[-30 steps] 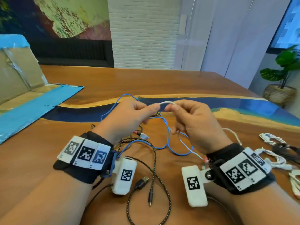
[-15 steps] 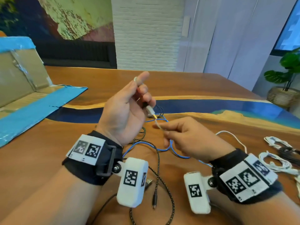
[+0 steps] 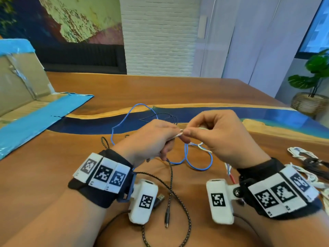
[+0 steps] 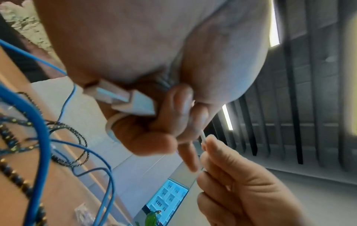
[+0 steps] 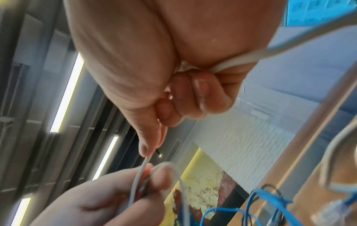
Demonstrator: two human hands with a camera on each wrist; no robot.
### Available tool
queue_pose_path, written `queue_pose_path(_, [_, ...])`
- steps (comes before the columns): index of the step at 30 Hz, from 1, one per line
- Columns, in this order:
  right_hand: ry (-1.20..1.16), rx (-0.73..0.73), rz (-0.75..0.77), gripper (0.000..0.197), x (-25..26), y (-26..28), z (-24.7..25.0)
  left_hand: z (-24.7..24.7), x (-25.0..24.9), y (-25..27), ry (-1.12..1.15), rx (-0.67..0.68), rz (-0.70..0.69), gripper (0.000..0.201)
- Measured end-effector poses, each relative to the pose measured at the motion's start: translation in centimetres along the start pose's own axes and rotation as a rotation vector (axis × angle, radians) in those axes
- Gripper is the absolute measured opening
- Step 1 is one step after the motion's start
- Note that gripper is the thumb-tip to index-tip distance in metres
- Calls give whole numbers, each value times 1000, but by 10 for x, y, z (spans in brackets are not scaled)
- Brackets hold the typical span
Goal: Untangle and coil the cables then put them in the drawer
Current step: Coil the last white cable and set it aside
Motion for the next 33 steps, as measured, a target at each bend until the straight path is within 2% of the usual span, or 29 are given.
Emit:
queue_pose_path(3, [64,-139,35,9,-8,-6,25,1,6,2,267,45,64,48])
queue_pose_path(6, [40,-164,-4,14,-20,-6,24,6,-4,4,629,48,40,42])
queue_pose_path(8, [29,-99,-59,22,-27,-5,7,10,-11,3,813,14,-17,35])
queue_pose_path(10, [45,4,-93,27,-32,-4,-13,12,-14,1,948,-27,-56,36])
queue_pose_path(15, [90,208,-128,27,-26,5,-46,30,-12,-2,1068,-220,-149,38])
queue_pose_path(19, [138,313,-108,29,-15,12,-57,43,0,-3,1032,-405,-157,29])
queue_pose_path(21, [158,328,-78,38,-10,15,-61,45,1,-1,963,-450,-163,29])
queue_pose_path(23, [117,332,-57,35,-5,17,-64,43,-2,-1,813,-447,-158,30])
queue_pose_path(25, [62,297,-34,31,-1,16,-60,36,-6,-2,552,-395,-130,29])
queue_pose_path(28, [3,210,-17,22,-2,10,-38,19,-7,-3,190,-246,-75,29])
queue_pose_path(31, [-83,93,12,11,1,3,-11,-4,-2,-1,44,-31,-9,35])
queue_pose_path(33, [-112,-2,39,14,1,0,5,-13,0,1,76,48,15,39])
Point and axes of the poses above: each hand's wrist, its own y-axis away from the middle knuckle, its own z-axis out of the back of the hand, x = y × z, the point moved 10 cm from there along -y, towards the middle knuckle, and after that the axes turned 7 degrees about -y, right-handed, at the moved point
